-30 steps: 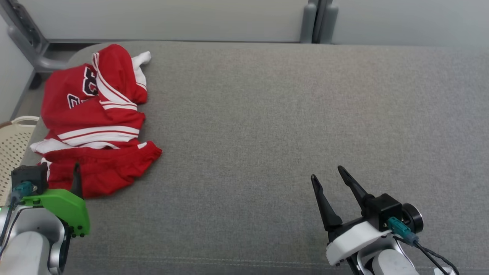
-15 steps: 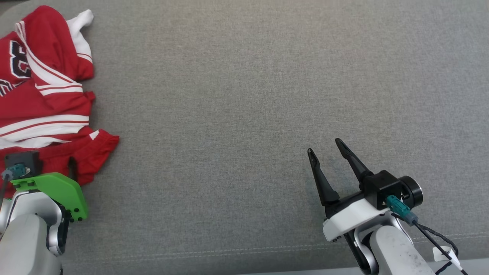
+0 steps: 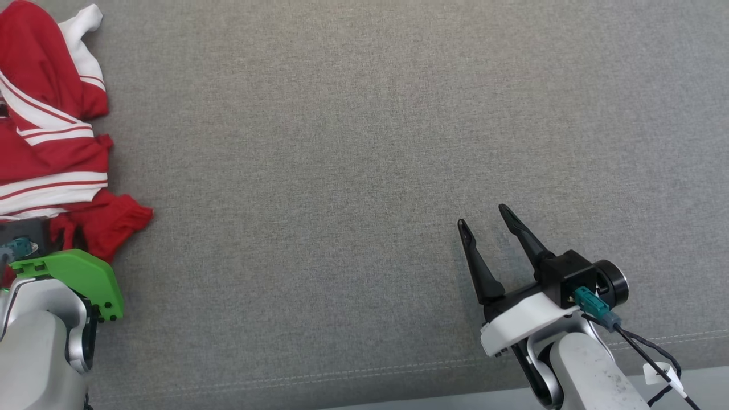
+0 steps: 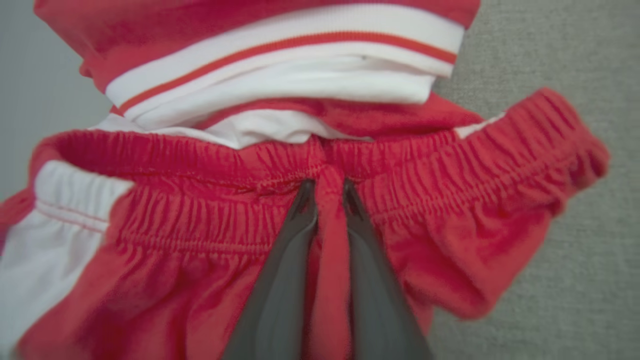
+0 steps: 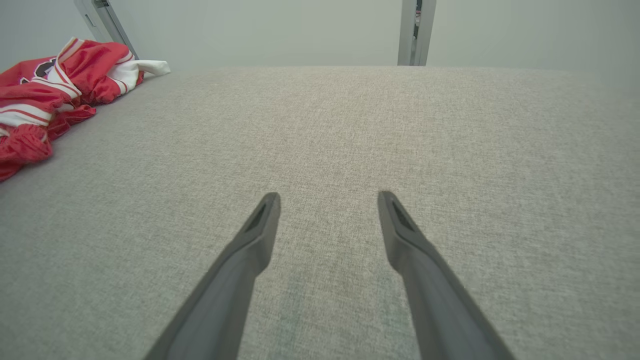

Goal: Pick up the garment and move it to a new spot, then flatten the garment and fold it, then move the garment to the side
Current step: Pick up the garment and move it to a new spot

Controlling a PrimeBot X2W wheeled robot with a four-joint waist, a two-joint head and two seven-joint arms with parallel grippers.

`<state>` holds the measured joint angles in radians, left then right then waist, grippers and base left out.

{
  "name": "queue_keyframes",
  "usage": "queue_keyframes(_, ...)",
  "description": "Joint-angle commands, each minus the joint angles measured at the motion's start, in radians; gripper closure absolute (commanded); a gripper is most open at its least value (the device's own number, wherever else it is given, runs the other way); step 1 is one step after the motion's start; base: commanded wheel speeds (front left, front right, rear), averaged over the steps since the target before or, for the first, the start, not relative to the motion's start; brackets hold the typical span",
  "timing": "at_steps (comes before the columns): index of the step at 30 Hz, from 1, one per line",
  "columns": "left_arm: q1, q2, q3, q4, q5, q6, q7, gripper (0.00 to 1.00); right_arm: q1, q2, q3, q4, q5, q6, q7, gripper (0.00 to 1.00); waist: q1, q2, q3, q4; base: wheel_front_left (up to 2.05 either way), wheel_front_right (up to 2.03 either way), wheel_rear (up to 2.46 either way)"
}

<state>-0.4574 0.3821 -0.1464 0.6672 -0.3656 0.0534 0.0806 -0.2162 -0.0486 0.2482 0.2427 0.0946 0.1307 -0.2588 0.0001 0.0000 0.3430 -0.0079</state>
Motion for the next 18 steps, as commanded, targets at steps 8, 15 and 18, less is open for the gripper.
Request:
queue_keyframes(8,0.053,0.005,-0.061,-0.116,0.044,-0.003,0.002,1.0,0.017,-0.003,-0.014,0.014,0.021,0.0,-0.008,0.0,-0.0001,0.0,-0.094,0.014,0.0,0.0,0.0)
queue_keyframes(15,0.095,-0.004,-0.128,-0.312,0.077,0.005,0.095,1.0,0.051,-0.003,-0.03,0.007,0.039,0.0,-0.007,0.0,-0.0001,0.0,-0.169,-0.016,0.0,0.0,0.0)
queue_keyframes(18,0.098,-0.022,-0.159,-0.388,0.082,0.006,0.133,1.0,0.063,-0.003,-0.036,0.005,0.041,0.0,-0.008,0.0,-0.0001,0.0,-0.19,-0.045,0.0,0.0,0.0)
